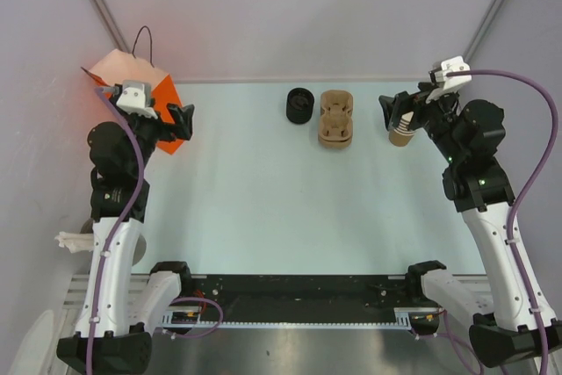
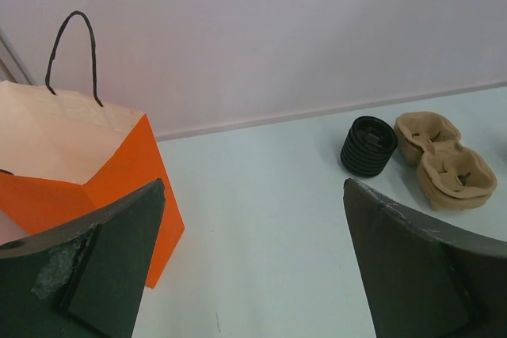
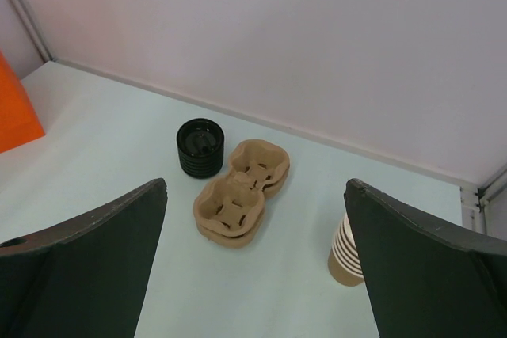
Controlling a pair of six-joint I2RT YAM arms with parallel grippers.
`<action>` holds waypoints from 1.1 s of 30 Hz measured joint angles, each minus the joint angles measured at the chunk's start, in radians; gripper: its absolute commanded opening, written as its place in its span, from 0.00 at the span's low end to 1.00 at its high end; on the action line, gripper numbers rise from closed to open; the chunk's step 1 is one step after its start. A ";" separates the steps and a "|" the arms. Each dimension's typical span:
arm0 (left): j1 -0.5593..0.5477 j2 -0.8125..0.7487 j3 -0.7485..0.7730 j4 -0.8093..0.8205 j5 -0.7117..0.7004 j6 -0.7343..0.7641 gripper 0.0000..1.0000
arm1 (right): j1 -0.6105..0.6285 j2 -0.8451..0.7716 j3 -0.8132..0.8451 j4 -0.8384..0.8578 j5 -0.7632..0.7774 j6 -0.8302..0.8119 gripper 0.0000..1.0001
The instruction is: Pack the takeout coffee
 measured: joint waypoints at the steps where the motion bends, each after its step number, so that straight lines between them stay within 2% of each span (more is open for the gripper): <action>1: 0.000 0.001 -0.002 0.002 0.006 0.000 0.99 | 0.000 0.007 0.000 0.003 0.009 0.000 1.00; 19: 0.000 0.016 -0.020 0.020 0.083 0.002 0.99 | 0.069 0.143 -0.002 0.021 0.123 -0.035 1.00; 33: 0.000 0.016 -0.040 0.036 0.105 0.002 0.99 | 0.126 0.210 -0.007 0.034 0.109 -0.049 1.00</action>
